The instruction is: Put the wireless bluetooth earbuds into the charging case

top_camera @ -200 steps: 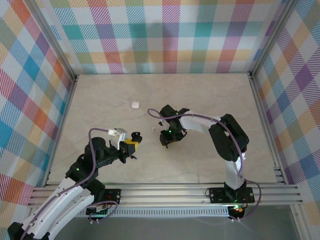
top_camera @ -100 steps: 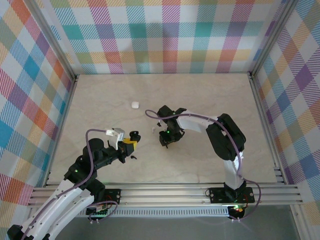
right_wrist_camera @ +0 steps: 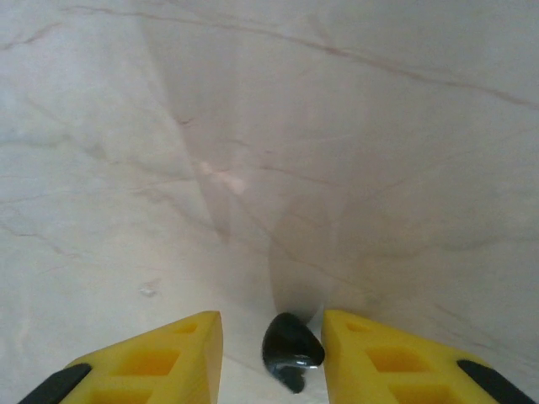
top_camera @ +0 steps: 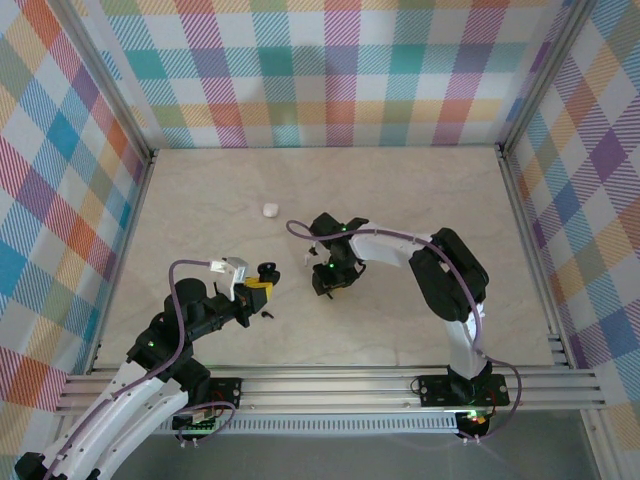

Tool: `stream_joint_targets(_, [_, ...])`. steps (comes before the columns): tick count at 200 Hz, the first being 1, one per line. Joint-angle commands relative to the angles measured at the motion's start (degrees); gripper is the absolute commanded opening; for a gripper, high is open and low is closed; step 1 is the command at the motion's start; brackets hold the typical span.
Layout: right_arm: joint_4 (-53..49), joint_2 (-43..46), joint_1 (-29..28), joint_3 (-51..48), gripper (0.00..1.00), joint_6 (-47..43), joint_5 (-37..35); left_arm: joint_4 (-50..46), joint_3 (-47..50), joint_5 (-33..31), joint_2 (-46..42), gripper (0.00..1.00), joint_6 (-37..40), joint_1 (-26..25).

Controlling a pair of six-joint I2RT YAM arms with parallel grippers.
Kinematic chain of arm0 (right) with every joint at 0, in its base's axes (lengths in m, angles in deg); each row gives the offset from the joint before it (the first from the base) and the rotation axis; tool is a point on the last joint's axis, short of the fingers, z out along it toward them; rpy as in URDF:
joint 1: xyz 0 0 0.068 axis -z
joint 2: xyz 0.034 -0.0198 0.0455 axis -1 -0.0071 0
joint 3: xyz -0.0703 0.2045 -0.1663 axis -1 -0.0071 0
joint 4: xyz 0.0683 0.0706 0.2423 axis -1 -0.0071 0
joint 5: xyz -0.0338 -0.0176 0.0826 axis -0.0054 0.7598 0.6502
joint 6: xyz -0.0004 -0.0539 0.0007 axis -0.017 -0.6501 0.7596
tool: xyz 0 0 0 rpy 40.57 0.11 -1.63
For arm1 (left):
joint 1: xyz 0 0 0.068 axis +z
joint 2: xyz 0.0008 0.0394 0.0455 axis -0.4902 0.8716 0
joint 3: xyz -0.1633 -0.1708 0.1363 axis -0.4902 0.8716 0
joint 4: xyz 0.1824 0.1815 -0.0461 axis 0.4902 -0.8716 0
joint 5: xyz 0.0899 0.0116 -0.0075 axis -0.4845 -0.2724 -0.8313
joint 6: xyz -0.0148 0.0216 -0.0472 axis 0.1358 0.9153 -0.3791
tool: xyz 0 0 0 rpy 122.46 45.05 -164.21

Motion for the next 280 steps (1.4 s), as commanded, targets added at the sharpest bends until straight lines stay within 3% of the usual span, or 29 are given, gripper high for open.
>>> stream_joint_targets(1, [0.24, -0.2, -0.71, 0.28, 0.37, 1.82, 4.37, -0.29, 0.46, -0.61, -0.83, 0.0, -0.9, -0.16])
stream_joint_targets(175, [-2.0, -2.04, -0.24, 1.18, 0.31, 0.6, 2.29, -0.82, 0.21, -1.59, -1.45, 0.0, -1.51, -0.16])
stream_joint_targets(280, [1.09, -0.34, 0.42, -0.69, 0.12, 2.91, 2.28, 1.19, 0.71, 0.21, -1.15, 0.0, -1.17, -0.16])
